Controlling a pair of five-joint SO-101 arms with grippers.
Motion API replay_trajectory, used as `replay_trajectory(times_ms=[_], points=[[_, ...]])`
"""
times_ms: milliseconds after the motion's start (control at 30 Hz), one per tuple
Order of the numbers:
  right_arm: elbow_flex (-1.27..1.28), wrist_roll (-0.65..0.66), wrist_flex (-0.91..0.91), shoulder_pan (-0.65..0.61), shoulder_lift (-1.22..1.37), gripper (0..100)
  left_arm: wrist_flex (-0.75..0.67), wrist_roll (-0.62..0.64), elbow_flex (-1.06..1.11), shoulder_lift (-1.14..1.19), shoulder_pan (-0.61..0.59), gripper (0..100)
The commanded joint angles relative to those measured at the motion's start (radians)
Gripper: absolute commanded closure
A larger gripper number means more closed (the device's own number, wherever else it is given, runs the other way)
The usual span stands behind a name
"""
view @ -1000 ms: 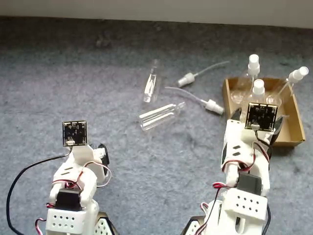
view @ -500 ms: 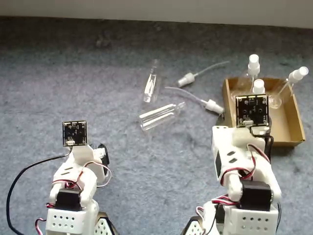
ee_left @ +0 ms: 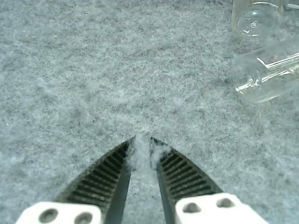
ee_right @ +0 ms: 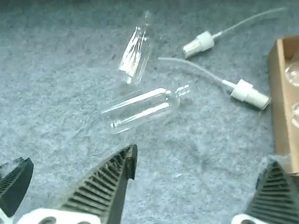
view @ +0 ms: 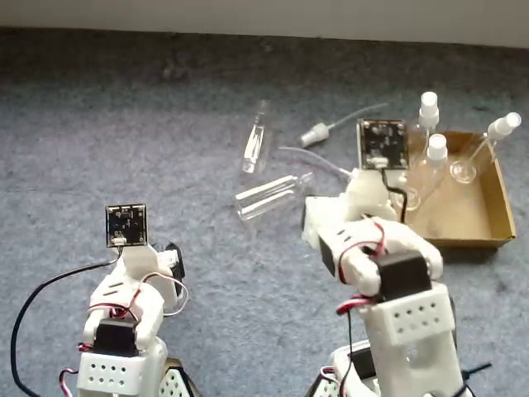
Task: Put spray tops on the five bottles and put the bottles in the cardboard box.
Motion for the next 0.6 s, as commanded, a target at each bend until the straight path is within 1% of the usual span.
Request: replay_trajectory(times_ms=[0, 133, 233, 467, 567], points=[[-0.122, -0.109, -0.008, -0.067, 0.17, 64.1, -0.018, 0.003, 0.022, -0.005, 0.018, 99], [-0.228, -0.172, -0.022, -0.082, 0.349, 64.1, -0.018, 0.003, 0.022, -0.005, 0.018, 99], [-0.278, -0.216, -0.101, -0.082, 0.47, 64.1, -0.018, 0.002, 0.022, -0.005, 0.018, 99], [-0.297, -0.227, -0.308, -0.084, 0.702, 64.1, -0.018, 0.002, 0.022, -0.005, 0.018, 99], [-0.3, -0.229, -0.36, -0.113, 0.769, 64.1, -0.02, 0.002, 0.022, -0.005, 0.018, 99]])
